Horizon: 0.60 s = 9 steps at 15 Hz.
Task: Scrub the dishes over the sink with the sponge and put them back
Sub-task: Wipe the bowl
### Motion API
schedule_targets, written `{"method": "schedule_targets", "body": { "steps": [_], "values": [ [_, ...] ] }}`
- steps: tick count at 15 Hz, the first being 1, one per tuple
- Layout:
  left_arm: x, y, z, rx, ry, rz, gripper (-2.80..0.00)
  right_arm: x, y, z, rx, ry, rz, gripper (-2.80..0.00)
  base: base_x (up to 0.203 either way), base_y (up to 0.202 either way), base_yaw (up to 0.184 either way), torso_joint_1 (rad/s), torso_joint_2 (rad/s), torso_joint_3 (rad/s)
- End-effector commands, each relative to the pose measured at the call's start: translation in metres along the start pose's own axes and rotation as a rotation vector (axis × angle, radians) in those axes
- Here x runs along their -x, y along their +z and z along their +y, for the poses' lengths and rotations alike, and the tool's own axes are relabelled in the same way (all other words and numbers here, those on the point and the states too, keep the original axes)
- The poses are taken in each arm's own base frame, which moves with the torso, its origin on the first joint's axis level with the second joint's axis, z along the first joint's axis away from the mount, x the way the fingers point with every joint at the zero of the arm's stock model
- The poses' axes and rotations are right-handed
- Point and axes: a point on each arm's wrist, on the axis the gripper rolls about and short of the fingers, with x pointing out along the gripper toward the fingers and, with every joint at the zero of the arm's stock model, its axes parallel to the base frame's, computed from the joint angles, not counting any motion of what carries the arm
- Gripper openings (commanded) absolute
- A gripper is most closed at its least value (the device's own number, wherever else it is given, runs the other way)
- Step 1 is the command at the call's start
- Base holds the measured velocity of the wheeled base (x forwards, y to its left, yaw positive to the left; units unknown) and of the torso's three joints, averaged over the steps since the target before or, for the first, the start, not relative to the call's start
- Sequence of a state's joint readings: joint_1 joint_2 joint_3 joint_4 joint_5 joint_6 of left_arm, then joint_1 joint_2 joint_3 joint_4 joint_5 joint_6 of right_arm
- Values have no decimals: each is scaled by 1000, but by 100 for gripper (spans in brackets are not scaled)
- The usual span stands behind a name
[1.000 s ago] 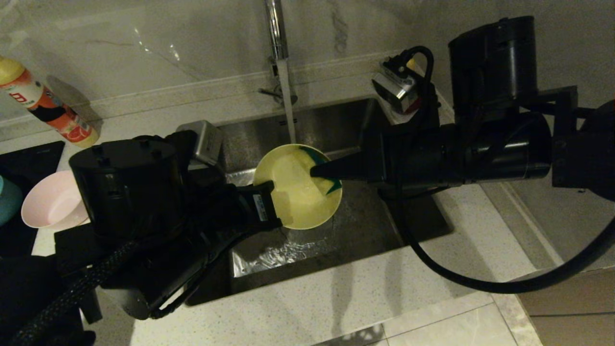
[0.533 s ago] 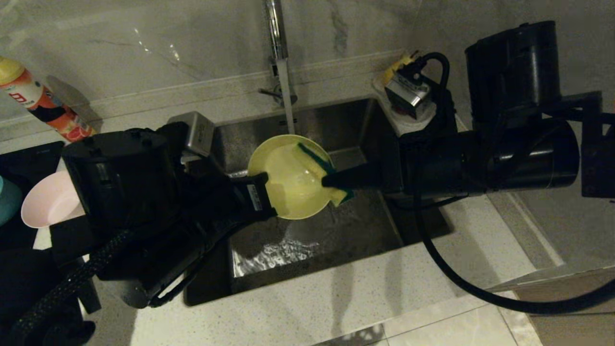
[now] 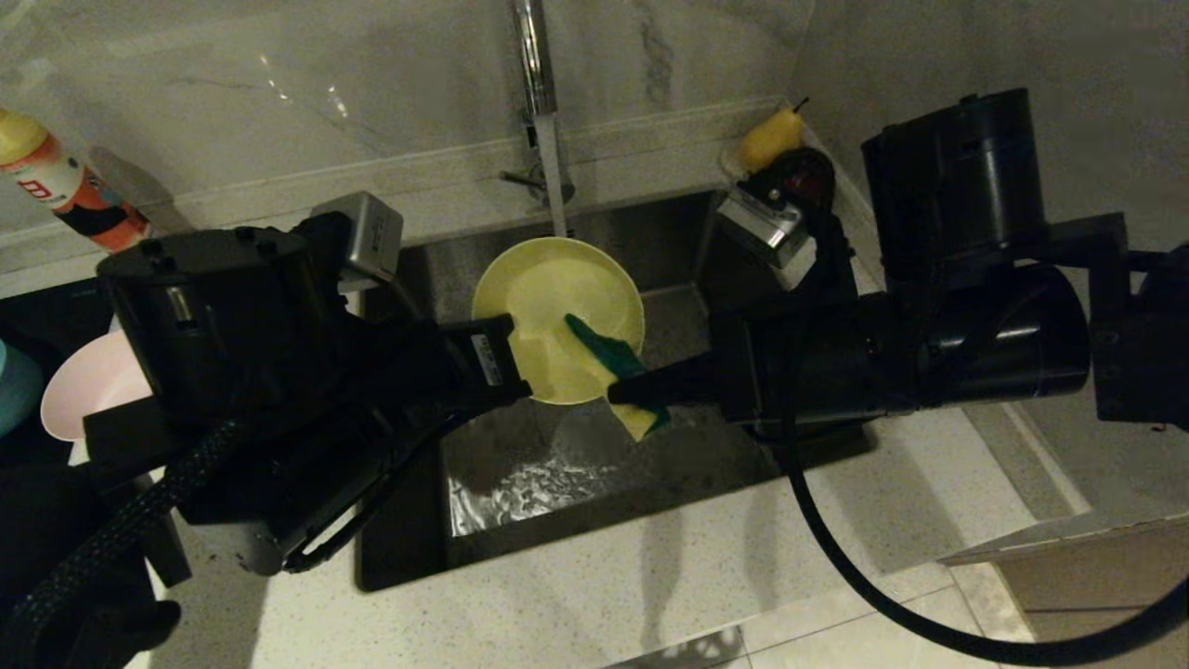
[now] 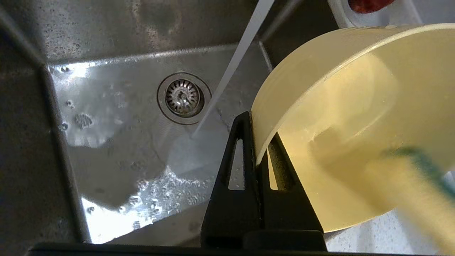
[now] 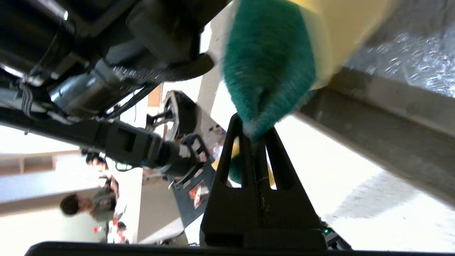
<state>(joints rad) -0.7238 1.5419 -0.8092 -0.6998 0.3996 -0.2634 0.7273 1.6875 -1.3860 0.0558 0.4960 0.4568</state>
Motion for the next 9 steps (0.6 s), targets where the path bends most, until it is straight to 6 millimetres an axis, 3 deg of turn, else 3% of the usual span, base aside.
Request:
{"method": "schedule_targets", "body": {
  "steps": [1, 6, 9],
  "values": [
    [-3, 2, -1, 6, 2, -9, -280, -11, -4, 0, -6, 11, 29, -280, 0, 0, 0, 0, 0, 0],
    [-9, 6, -2, 16, 4, -21, -280, -22, -2, -4, -5, 9, 37, -280, 0, 0, 0, 0, 0, 0],
    [-14, 6, 0, 16, 21, -21, -280, -13, 5, 10, 19, 37, 9, -280, 0, 0, 0, 0, 0, 0]
  ]
}}
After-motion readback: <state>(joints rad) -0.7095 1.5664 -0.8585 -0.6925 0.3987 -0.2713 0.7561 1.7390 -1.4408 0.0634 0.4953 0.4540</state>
